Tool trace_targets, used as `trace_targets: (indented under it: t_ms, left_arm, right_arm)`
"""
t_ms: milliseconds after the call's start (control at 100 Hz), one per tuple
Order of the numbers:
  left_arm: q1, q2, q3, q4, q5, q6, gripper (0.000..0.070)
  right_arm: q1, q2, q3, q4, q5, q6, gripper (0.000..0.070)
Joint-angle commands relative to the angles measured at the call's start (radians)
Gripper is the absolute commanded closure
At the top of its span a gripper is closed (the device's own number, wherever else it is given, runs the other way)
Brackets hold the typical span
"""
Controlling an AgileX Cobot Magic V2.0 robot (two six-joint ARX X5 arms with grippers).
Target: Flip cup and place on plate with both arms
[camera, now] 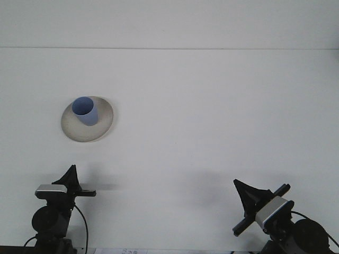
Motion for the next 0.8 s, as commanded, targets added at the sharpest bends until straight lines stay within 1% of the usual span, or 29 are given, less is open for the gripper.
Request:
trace_targets:
  t_ms: [0,490,530,560,610,700,790]
  left_arm:
    - [-0.001,-0.002,-0.019,0.011,-0.004,0.013,0.0686]
    - [-0.001,-0.002,-0.019,0.011,-0.004,0.013,0.0686]
    - [-0.001,-0.002,-0.019,0.010,-0.004,0.013,0.0686]
    - [-0.001,-0.002,-0.019,0.011,-0.004,0.013,0.0686]
    - [-0.001,-0.002,-0.019,0.011,-0.004,0.013,0.0686]
    - [-0.001,-0.002,-0.019,0.010,-0.004,0.013,0.0686]
    - [-0.001,-0.002,-0.019,0.011,-0.004,0.013,0.0686]
  right_arm:
    - [0.009,0.002,0.006,0.011,0.000,0.006,0.0693]
    - [0.008,0.002,0.006,0.011,0.000,0.006,0.0693]
    - [-0.008,0.002,0.006,0.014,0.006,-0.017,0.0693]
    - [-0.033,0.002,0.006,0.013,0.005,-0.033,0.0693]
    - [-0.098,-0.002,0.002,0.010,-0.016,-0.025,0.0693]
    - [-0.263,-0.013,-0.047,0.047,-0.081,-0.011,0.0693]
    - [-0.465,-0.048,-0.150,0.135,-0.158,-0.011,0.0693]
